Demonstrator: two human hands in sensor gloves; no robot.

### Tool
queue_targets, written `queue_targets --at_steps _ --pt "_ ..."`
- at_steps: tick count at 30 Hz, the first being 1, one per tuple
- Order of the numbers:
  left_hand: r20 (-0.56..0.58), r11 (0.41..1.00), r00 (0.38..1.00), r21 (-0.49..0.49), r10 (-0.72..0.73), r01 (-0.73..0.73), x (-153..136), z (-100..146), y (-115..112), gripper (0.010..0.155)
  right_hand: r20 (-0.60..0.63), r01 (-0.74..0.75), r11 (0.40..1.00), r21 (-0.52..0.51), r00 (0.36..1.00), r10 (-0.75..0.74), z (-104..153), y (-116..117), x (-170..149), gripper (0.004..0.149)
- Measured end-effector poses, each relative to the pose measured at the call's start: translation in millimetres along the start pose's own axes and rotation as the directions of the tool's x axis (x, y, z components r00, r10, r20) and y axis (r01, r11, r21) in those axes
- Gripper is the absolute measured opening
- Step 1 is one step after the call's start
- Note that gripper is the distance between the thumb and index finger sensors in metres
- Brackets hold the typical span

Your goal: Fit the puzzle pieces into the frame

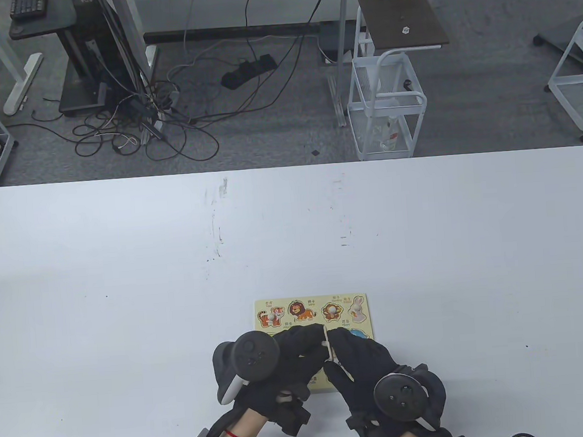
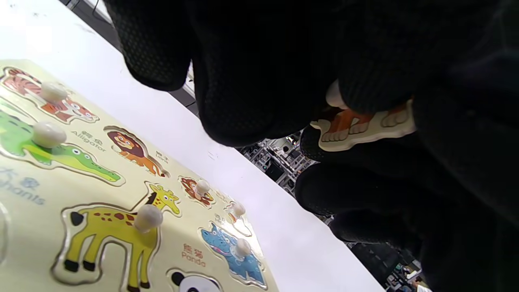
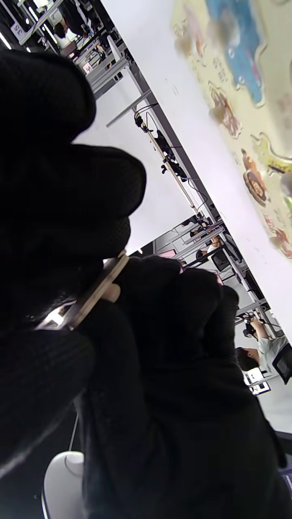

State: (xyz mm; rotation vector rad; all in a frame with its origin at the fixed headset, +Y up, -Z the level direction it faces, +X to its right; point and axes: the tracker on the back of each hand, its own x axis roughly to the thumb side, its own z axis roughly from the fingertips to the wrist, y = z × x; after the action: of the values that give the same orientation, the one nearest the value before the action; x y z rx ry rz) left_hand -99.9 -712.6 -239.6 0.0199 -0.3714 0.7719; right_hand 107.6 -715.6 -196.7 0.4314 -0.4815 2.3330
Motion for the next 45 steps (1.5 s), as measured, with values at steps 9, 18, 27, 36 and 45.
queue_targets --at_steps 9,18,27,36,45 --pt "0.068 0.974 0.983 0.163 -0.171 0.158 12 17 1 0.05 -0.244 0.37 0.929 0.011 0.902 -0.356 -4 4 -23 0.052" --pt "0.104 0.817 0.847 0.348 -0.521 0.46 37 32 -7 0.052 -0.466 0.7 0.714 0.007 0.634 -0.617 -3 16 -45 0.051" --pt "0.14 0.807 0.829 0.361 -0.541 0.466 43 35 -3 0.049 -0.479 0.799 0.599 0.048 0.545 -0.688 -5 22 -49 0.052" --pt "0.159 0.778 0.79 0.37 -0.592 0.509 53 30 9 0.05 -0.383 0.737 0.671 0.083 0.645 -0.661 -13 10 -48 0.058" --pt "0.143 0.702 0.692 0.252 -0.708 0.666 56 3 23 0.05 -0.2 0.194 0.98 0.05 0.963 -0.181 -15 -23 -52 0.065"
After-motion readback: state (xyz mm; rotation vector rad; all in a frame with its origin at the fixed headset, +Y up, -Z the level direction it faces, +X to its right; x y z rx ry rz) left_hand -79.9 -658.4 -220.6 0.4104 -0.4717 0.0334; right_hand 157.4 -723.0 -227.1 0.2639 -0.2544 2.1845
